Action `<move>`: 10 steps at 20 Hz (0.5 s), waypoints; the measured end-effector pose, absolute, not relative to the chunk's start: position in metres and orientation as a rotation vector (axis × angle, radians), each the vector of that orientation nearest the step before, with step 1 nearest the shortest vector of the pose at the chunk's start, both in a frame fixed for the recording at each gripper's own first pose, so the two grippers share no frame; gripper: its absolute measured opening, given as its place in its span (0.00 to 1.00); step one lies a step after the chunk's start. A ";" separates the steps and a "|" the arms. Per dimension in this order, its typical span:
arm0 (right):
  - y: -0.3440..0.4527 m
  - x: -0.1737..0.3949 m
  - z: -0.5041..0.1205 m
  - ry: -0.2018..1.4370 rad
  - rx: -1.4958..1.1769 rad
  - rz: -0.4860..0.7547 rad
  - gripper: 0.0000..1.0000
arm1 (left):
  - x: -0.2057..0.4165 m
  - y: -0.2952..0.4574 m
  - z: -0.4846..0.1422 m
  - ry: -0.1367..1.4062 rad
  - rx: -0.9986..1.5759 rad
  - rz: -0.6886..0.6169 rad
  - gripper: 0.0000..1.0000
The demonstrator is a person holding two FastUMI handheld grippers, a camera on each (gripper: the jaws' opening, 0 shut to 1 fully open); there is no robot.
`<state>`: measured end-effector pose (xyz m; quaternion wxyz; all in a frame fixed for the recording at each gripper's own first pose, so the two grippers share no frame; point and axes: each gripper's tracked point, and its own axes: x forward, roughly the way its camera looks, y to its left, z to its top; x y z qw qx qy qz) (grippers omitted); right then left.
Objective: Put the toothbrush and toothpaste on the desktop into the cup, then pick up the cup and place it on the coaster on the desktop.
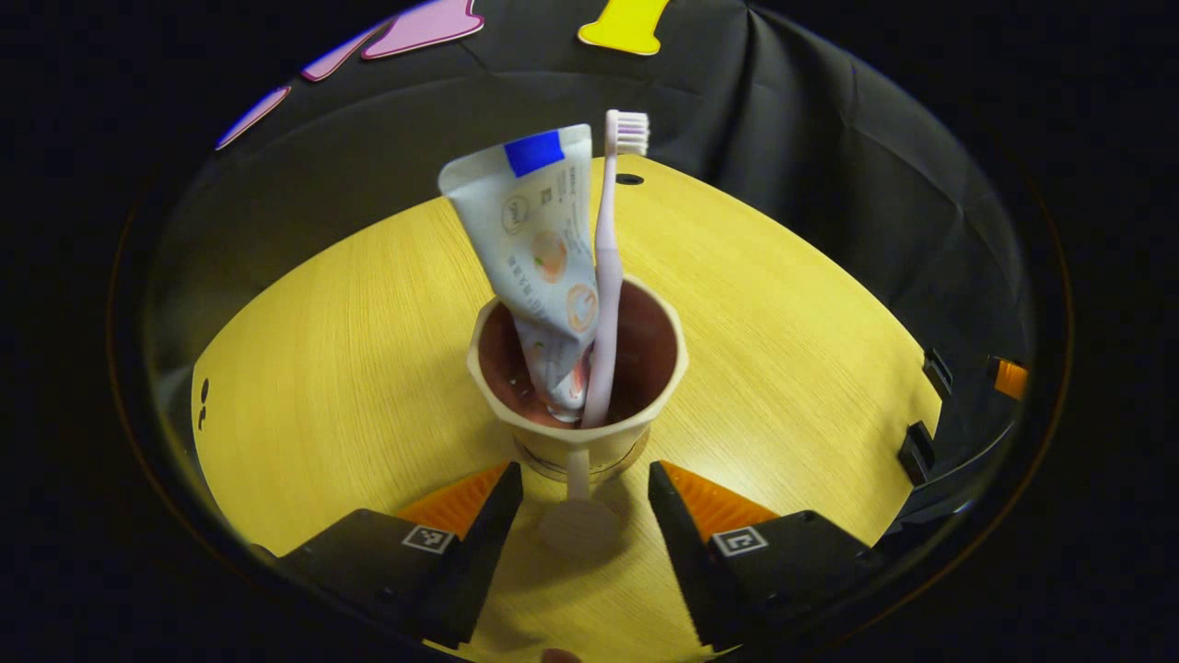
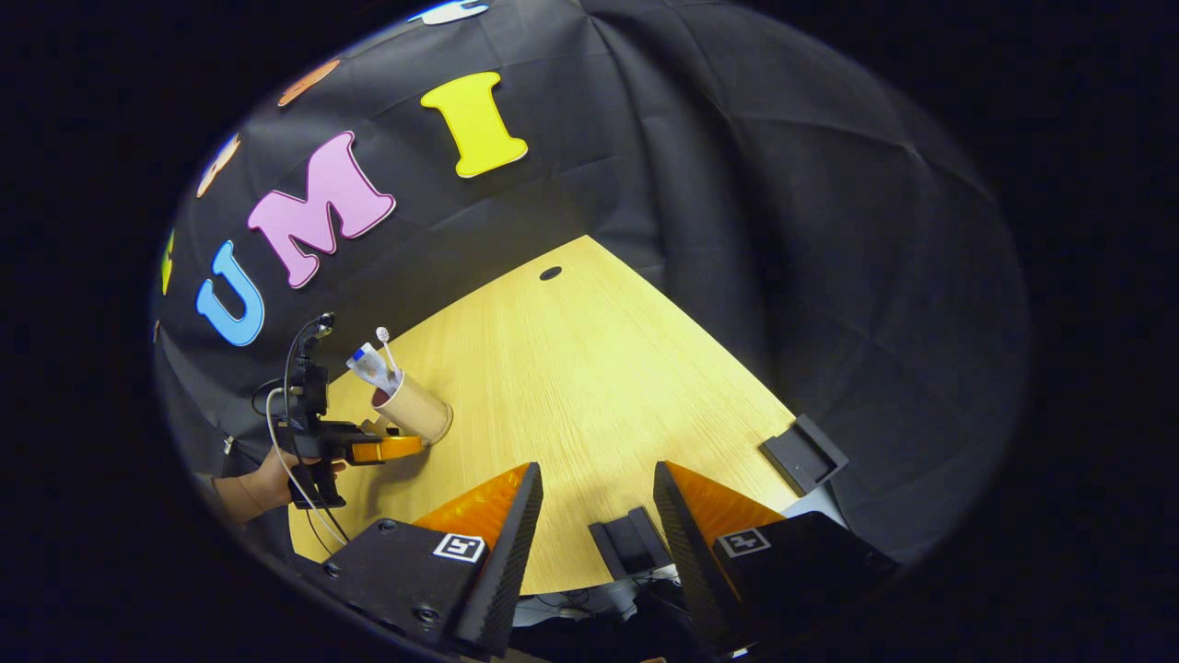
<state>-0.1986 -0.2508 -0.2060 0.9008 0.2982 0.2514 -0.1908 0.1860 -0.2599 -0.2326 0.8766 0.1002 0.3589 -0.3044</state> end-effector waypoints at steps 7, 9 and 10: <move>-0.235 -0.191 -0.199 0.509 0.611 -0.367 0.76 | 0.176 -0.249 -0.218 0.711 0.225 -0.616 1.00; -0.227 -0.186 -0.197 0.509 0.605 -0.349 0.76 | 0.170 -0.243 -0.209 0.696 0.216 -0.618 1.00; -0.222 -0.183 -0.195 0.510 0.601 -0.339 0.76 | 0.167 -0.239 -0.204 0.684 0.215 -0.613 1.00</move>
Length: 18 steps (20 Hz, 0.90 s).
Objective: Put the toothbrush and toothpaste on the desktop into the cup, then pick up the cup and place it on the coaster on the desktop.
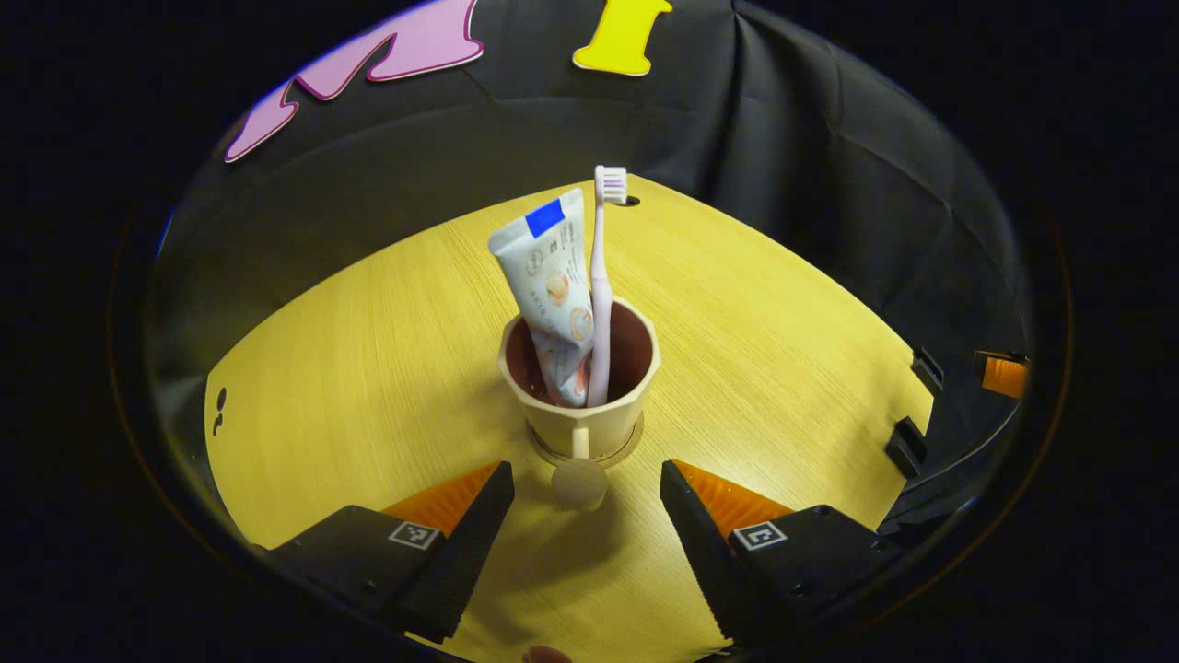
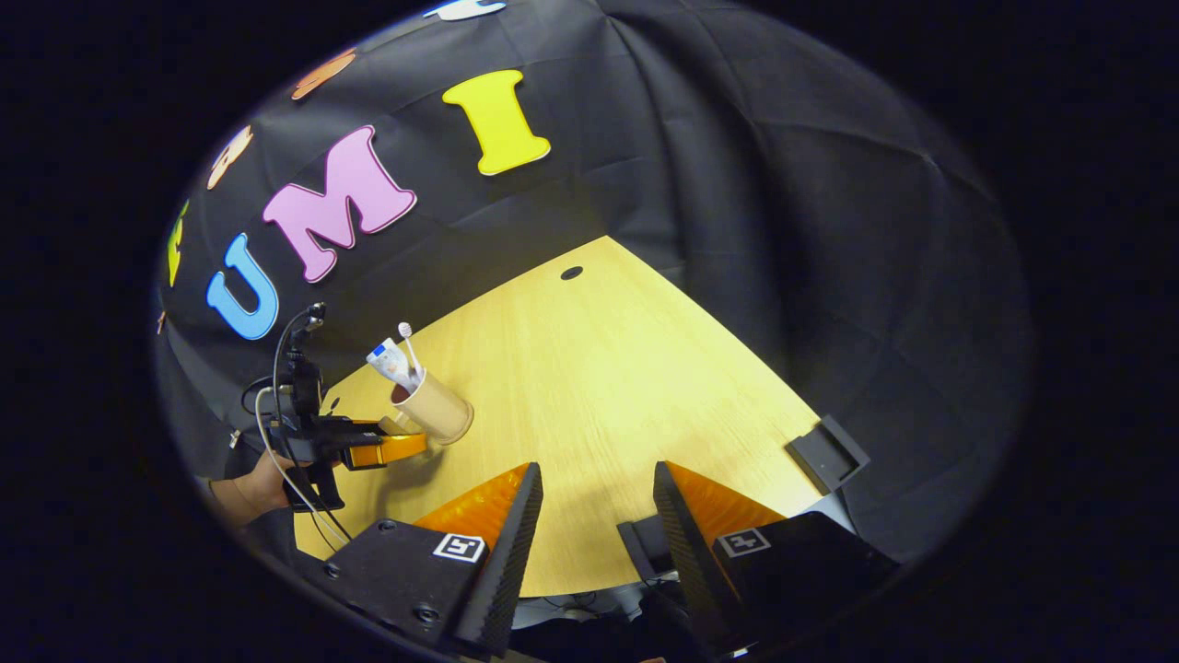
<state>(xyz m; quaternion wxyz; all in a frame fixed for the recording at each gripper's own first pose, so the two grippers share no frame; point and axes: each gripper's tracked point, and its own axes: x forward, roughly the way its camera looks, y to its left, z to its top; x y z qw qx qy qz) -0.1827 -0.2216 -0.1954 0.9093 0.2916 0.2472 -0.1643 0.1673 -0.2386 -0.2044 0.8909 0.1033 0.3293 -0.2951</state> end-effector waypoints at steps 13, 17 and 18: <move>-0.122 -0.113 -0.170 0.521 0.535 -0.113 0.78 | 0.104 -0.131 -0.138 0.561 -0.021 -0.470 1.00; -0.087 -0.093 -0.159 0.523 0.497 -0.036 0.86 | 0.084 -0.095 -0.137 0.545 -0.055 -0.408 0.99; -0.079 -0.089 -0.155 0.521 0.490 -0.019 0.87 | 0.080 -0.087 -0.134 0.536 -0.066 -0.395 0.98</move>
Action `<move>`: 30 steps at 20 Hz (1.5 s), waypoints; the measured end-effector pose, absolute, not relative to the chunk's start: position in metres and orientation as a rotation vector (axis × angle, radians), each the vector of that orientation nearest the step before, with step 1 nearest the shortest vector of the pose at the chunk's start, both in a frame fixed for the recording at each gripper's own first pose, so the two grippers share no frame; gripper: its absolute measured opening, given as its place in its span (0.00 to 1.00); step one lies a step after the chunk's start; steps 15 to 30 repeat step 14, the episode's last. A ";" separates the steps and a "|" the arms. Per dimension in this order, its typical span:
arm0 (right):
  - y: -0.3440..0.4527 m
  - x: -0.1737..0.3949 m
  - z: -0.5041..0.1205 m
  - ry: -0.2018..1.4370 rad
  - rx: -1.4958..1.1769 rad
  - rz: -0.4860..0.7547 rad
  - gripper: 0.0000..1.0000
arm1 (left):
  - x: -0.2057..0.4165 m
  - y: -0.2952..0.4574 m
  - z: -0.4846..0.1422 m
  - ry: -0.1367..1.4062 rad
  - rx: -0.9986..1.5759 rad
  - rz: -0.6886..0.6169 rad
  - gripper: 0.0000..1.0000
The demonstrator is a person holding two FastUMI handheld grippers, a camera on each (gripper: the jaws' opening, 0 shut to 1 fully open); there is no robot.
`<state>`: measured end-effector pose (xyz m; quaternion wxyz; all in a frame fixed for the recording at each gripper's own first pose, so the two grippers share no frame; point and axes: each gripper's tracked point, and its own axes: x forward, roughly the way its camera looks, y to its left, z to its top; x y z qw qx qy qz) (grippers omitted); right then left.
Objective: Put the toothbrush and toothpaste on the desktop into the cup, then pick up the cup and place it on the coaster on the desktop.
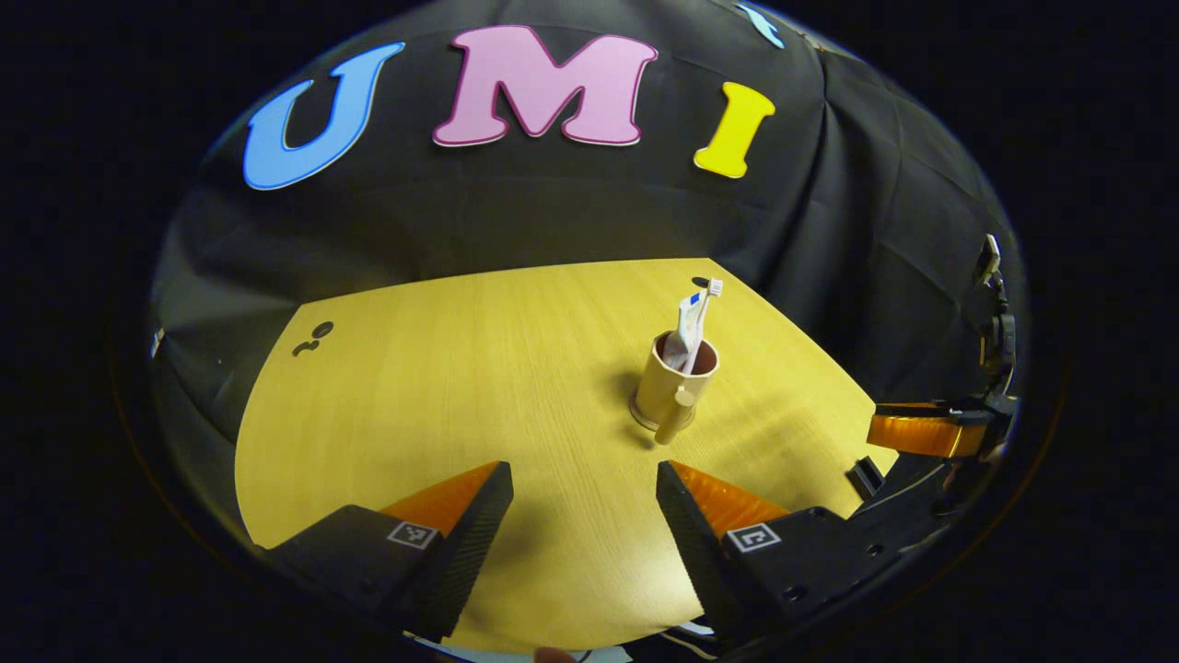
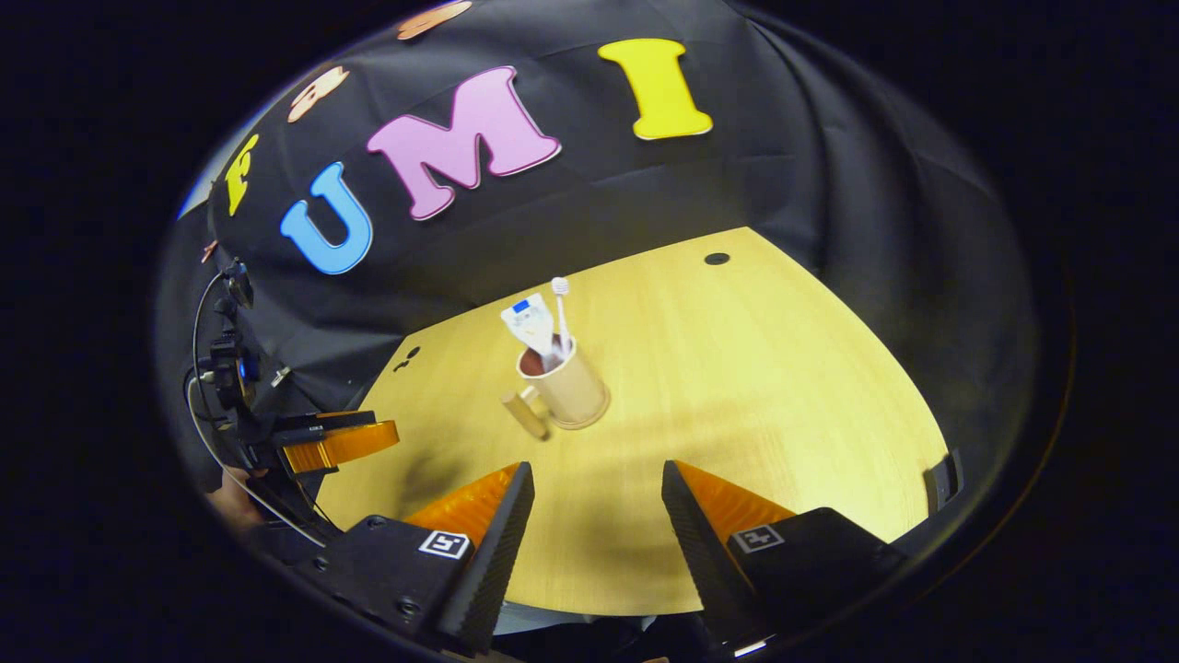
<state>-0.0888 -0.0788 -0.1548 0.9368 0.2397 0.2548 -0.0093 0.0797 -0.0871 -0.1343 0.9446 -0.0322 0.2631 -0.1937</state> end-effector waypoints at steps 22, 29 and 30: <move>-0.019 -0.061 -0.133 0.515 0.420 0.083 0.96 | 0.049 -0.033 -0.137 0.490 -0.123 -0.297 0.98; -0.019 -0.061 -0.133 0.515 0.420 0.083 0.96 | 0.049 -0.033 -0.137 0.490 -0.123 -0.297 0.98; -0.019 -0.061 -0.133 0.515 0.420 0.083 0.96 | 0.049 -0.033 -0.137 0.490 -0.123 -0.297 0.98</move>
